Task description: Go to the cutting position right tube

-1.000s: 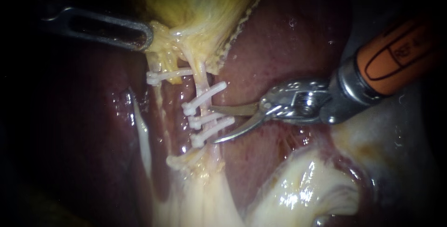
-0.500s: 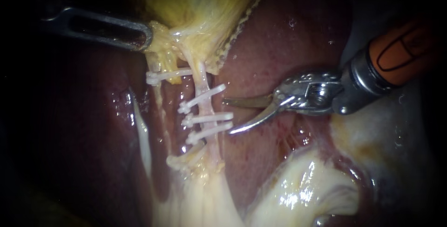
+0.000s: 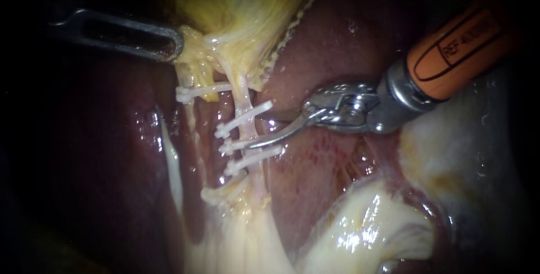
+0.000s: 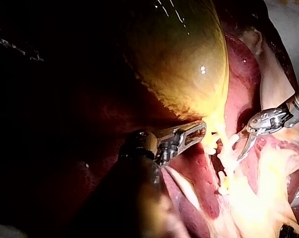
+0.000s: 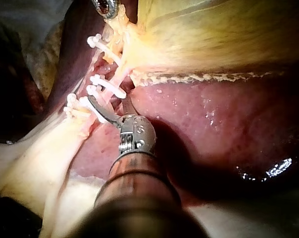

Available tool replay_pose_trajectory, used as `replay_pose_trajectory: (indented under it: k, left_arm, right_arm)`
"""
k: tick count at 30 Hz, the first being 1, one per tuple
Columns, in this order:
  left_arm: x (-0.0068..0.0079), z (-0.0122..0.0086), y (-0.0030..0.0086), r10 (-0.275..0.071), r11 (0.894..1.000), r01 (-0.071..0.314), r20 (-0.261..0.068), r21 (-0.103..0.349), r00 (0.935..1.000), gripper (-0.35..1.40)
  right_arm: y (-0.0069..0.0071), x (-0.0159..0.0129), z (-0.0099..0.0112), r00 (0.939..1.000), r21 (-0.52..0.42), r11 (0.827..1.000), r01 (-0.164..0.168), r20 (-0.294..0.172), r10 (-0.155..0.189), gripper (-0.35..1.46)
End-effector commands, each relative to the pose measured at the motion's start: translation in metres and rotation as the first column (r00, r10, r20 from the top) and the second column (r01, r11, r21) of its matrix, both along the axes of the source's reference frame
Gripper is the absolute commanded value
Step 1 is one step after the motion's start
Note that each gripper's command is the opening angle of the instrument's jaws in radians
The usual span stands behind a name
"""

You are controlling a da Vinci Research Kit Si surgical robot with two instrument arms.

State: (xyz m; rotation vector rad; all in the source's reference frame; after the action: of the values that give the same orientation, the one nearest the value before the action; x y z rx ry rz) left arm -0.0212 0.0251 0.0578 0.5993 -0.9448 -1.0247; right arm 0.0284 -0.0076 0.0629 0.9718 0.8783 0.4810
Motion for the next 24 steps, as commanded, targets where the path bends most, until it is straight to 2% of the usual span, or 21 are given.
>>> replay_pose_trajectory:
  k: [1, 4, 7, 9, 14, 24]
  left_arm:
    - [0.0000, 0.0000, 0.0000, -0.001, 1.000, 0.001, 0.000, 0.000, 1.0000, -0.35]
    - [-0.0001, 0.0000, 0.0000, -0.001, 1.000, 0.001, -0.001, 0.000, 1.0000, -0.35]
    - [-0.0001, 0.0000, 0.0000, -0.001, 1.000, 0.001, -0.001, 0.000, 1.0000, -0.35]
    - [-0.0001, 0.0000, 0.0000, -0.001, 1.000, 0.001, -0.001, 0.000, 1.0000, -0.35]
    - [-0.0001, 0.0000, 0.0000, -0.001, 1.000, 0.001, -0.001, 0.000, 1.0000, -0.35]
    - [-0.0001, 0.0000, 0.0000, -0.001, 1.000, 0.001, -0.001, 0.000, 1.0000, -0.35]
  right_arm:
    - [-0.0001, 0.0002, 0.0001, 1.0000, 0.014, 1.000, 0.001, -0.004, -0.001, 1.23]
    - [-0.0003, 0.0008, 0.0003, 0.9994, 0.048, 0.999, 0.017, -0.029, -0.016, 1.23]
    - [-0.0003, 0.0015, 0.0004, 0.9973, 0.071, 0.997, 0.018, -0.072, -0.013, 1.20]
    - [-0.0002, 0.0022, 0.0004, 0.9923, 0.088, 0.996, 0.020, -0.123, -0.009, 1.20]
    - [0.0000, 0.0039, 0.0004, 0.9809, 0.107, 0.994, 0.002, -0.194, 0.019, 1.20]
    - [0.0002, 0.0061, 0.0003, 0.9565, 0.154, 0.987, -0.040, -0.280, 0.083, 1.32]
